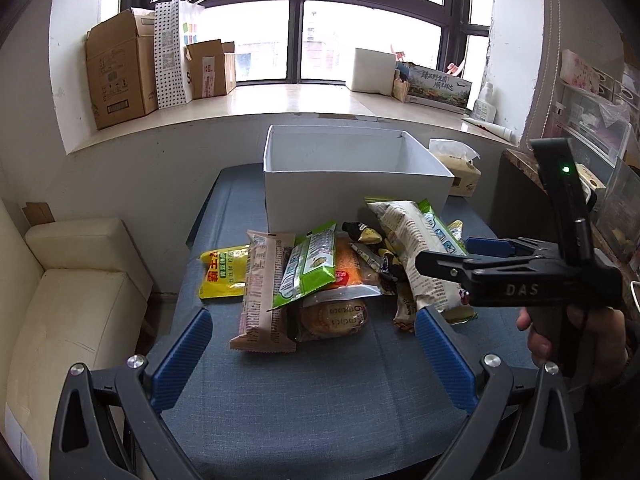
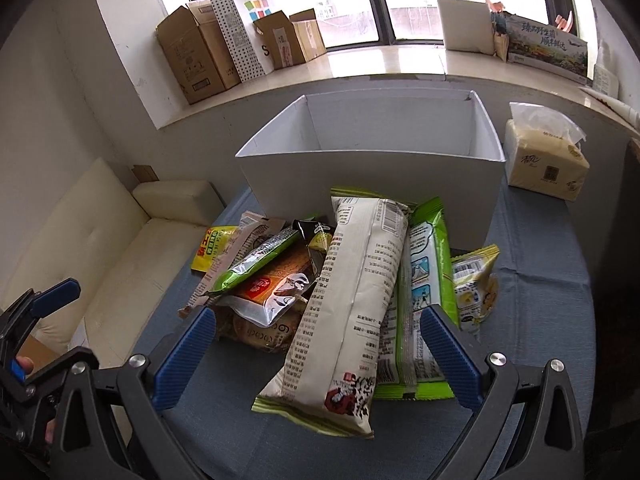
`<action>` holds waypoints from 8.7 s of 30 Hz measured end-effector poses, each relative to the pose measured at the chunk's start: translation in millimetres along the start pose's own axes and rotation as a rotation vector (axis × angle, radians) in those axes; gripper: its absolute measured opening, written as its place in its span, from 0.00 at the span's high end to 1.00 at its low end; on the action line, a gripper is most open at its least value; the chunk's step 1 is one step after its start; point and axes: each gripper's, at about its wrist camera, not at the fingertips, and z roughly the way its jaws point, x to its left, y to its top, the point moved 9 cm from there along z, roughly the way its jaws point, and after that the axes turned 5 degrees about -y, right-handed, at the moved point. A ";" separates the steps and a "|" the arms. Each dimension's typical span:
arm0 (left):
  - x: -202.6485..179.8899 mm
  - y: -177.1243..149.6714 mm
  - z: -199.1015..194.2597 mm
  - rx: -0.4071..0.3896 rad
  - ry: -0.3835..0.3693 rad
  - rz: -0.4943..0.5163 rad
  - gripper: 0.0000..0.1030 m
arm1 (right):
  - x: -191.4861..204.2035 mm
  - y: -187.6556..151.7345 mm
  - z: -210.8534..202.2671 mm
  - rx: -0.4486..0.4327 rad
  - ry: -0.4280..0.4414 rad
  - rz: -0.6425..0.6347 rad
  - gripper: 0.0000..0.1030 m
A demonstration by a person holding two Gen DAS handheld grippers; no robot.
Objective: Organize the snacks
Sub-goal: 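Grasp the tall white chip bag with right gripper while left gripper nears green stick pack, then put white chip bag in box with right gripper while left gripper drops stick pack in, then grasp the green-and-white stick pack with the right gripper, then grasp the pink-and-white wafer pack with the left gripper, then drop wafer pack into box with left gripper while right gripper drops stick pack in, then grasp the yellow-and-white chip bag with the right gripper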
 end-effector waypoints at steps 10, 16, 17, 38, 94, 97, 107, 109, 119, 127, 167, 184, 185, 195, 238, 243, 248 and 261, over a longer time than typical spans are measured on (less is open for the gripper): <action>26.1 -11.5 8.3 0.027 0.021 -0.059 0.00 | -4.1 -3.5 43.6 0.082 -0.018 0.012 0.34; 28.6 -15.8 15.6 0.042 0.027 -0.061 0.00 | -12.8 -3.2 35.2 0.067 -0.054 0.006 0.61; 29.0 -16.2 17.0 0.044 0.027 -0.063 0.00 | -14.9 -0.3 26.7 0.046 -0.043 0.021 0.62; 24.1 29.0 163.3 0.273 -0.095 -0.062 0.00 | -65.0 -11.0 -113.7 -0.233 0.019 0.189 0.65; 21.4 211.8 215.3 0.068 -0.099 -0.033 0.00 | -117.4 204.9 26.1 -0.153 -0.104 0.161 0.00; 31.0 209.4 195.1 0.032 -0.115 -0.079 0.00 | -114.4 197.4 8.3 -0.179 -0.083 0.161 0.00; 28.8 178.4 104.9 -0.158 -0.163 -0.094 0.00 | -68.3 148.8 -69.3 -0.343 -0.091 -0.002 0.00; 26.4 161.8 90.5 -0.139 -0.164 -0.075 0.00 | -56.7 132.7 -81.4 -0.340 -0.081 -0.030 0.00; 22.7 56.5 37.4 -0.079 -0.110 -0.007 0.00 | -41.0 35.3 -95.7 -0.336 -0.281 -0.103 0.00; 29.6 8.7 37.0 -0.028 -0.099 -0.055 0.00 | -32.8 -19.5 -26.0 -0.152 -0.376 -0.200 0.00; 73.4 -25.9 167.8 0.268 0.026 0.002 0.00 | -68.9 -15.5 -68.5 -0.227 -0.192 0.103 0.31; 72.7 -28.3 144.8 0.237 -0.056 -0.001 0.49 | -56.3 -23.1 -59.4 -0.204 -0.149 0.082 0.31; 72.7 -26.1 136.7 0.217 -0.067 -0.007 0.49 | -55.6 -23.4 -59.0 -0.203 -0.144 0.081 0.31; 50.9 38.4 67.1 0.029 -0.156 -0.031 0.49 | -48.0 -15.4 -52.5 -0.192 -0.094 0.087 0.31; 13.1 185.6 131.4 -0.041 -0.071 0.058 0.00 | -111.9 153.2 -36.1 -0.278 -0.087 0.112 0.00; 0.3 154.8 86.3 -0.089 -0.060 0.119 0.00 | -86.1 109.8 -66.4 -0.292 -0.076 0.045 0.00; -0.2 120.8 37.3 -0.177 -0.055 0.105 0.00 | -73.7 51.0 -82.4 -0.329 -0.114 0.012 0.00; 20.1 9.5 36.7 -0.012 -0.040 -0.018 0.00 | -88.1 -62.0 -18.4 -0.138 -0.111 0.197 0.00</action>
